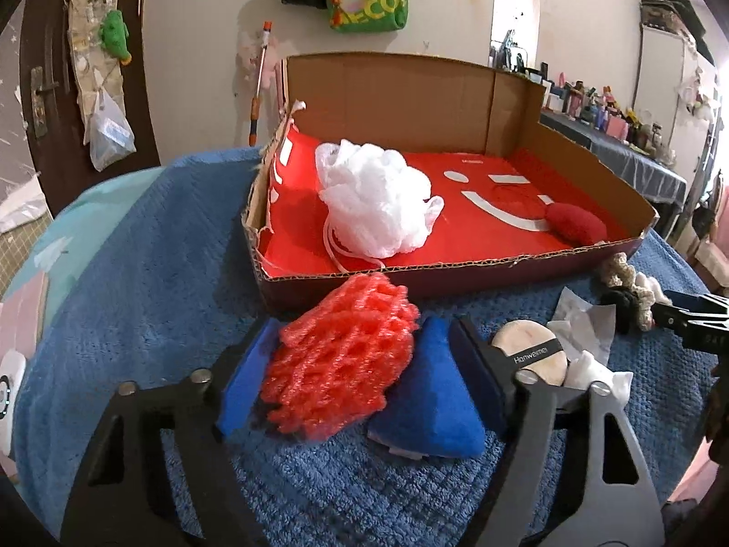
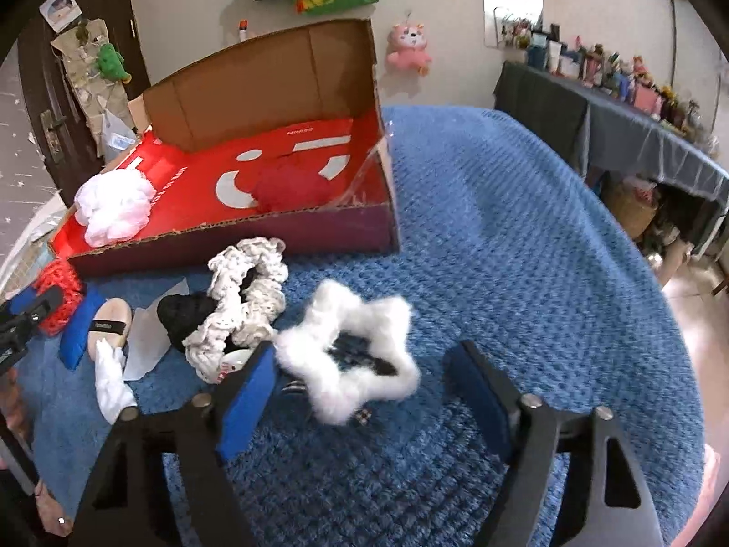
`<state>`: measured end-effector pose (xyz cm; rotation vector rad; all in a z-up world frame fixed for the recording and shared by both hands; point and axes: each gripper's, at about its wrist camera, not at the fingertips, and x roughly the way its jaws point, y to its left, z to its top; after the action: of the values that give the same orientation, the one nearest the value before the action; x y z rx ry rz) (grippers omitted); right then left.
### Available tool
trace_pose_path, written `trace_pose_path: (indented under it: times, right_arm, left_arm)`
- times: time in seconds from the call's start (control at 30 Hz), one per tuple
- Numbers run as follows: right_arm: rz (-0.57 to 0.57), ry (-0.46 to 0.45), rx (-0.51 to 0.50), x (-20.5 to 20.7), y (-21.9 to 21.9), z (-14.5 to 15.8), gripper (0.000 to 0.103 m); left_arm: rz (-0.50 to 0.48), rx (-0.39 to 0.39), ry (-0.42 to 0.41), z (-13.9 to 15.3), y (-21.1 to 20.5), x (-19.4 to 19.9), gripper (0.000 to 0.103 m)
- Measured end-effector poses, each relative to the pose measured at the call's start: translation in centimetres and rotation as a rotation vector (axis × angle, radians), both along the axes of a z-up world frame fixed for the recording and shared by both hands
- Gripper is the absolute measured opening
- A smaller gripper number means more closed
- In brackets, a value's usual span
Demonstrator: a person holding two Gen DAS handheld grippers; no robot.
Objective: Organize soft objects
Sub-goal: 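Grasp the red foam mesh net with the left tool while the right tool grasps the white fluffy star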
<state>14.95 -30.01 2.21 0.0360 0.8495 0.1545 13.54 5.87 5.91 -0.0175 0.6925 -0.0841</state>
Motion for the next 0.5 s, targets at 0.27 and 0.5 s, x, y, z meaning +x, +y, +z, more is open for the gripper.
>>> trace_pose_path:
  times: [0.27,0.5]
  right_arm:
    - [0.039,-0.049,-0.007,-1.0,0.7,0.9,0.058]
    - [0.038,-0.090,-0.026,-1.9,0.8,2.2,0.044]
  left_arm:
    - [0.001,-0.021,-0.013,0.5,0.8,-0.2,0.045]
    - [-0.026,-0.029,-0.045,1.5,0.4,-1.2,0.038]
